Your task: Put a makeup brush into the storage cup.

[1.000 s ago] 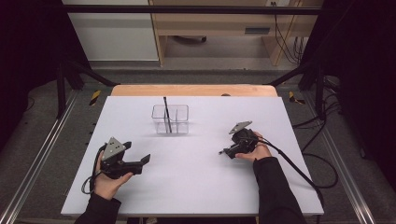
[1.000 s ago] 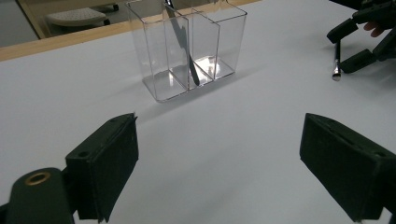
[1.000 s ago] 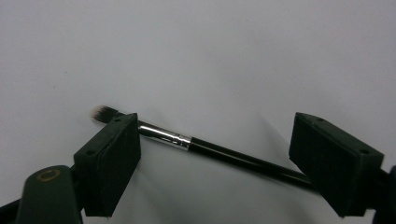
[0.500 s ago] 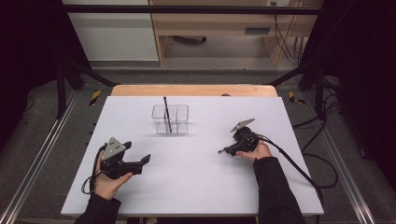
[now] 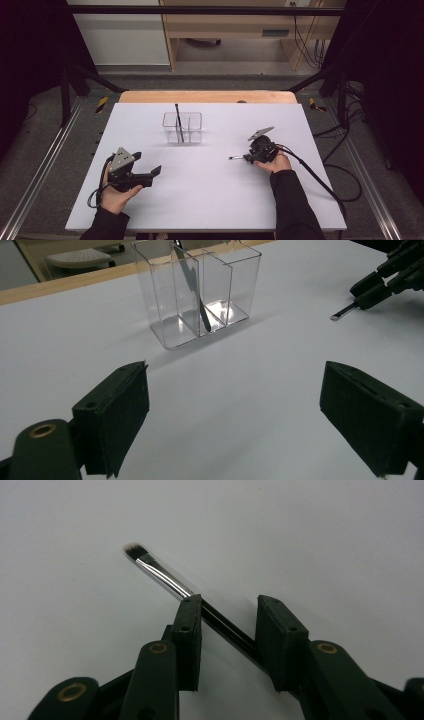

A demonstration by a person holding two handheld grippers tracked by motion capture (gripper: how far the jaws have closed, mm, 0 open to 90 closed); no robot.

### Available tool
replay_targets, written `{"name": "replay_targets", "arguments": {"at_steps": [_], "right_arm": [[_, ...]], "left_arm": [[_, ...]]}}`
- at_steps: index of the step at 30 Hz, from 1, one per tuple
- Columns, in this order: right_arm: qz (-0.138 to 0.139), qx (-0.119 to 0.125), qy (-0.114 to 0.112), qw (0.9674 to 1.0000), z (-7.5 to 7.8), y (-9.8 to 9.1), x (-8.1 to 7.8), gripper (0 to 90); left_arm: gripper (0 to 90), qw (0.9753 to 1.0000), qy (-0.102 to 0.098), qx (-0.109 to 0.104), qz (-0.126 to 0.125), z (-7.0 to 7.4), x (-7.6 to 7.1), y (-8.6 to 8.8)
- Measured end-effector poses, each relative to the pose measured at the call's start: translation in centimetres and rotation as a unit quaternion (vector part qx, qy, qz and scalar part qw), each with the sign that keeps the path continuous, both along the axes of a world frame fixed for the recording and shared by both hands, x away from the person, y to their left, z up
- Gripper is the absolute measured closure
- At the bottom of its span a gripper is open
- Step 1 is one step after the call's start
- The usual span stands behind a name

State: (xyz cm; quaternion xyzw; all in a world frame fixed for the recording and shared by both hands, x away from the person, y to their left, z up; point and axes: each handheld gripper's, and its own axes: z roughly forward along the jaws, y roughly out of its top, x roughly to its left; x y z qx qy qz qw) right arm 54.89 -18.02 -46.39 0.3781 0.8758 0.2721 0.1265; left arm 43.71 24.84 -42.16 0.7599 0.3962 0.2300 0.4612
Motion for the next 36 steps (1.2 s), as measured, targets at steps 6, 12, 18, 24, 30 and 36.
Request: {"name": "replay_targets", "arguments": {"at_steps": [6, 12, 18, 24, 30, 36], "right_arm": [[-0.006, -0.007, 0.001, 1.0000, 0.1, 0.0, -0.2, 72.4], [-0.012, -0.008, 0.008, 0.9999, 0.2, 0.0, -0.4, 76.1], [-0.015, -0.005, 0.015, 0.9998, 0.3, 0.0, -0.6, 79.2], [-0.015, -0.001, 0.024, 0.9996, 0.4, 0.1, -0.8, 82.2], [-0.020, 0.004, 0.034, 0.9992, 0.4, 0.2, -1.1, 84.0], [-0.028, 0.005, 0.038, 0.9989, 0.4, 0.3, -1.3, 84.1]], "left_arm": [[11.7, 1.0000, 0.001, 0.003, -0.002, -0.1, 0.0, -0.1], [11.8, 1.0000, 0.001, 0.002, -0.003, -0.1, 0.0, -0.2], [11.8, 1.0000, 0.002, 0.003, -0.004, -0.1, 0.0, -0.3], [11.8, 1.0000, 0.003, 0.004, -0.005, -0.1, 0.0, -0.3], [11.9, 1.0000, 0.003, 0.005, -0.007, -0.2, 0.0, -0.5], [11.9, 0.9999, 0.005, 0.005, -0.008, -0.2, 0.0, -0.5]]}}
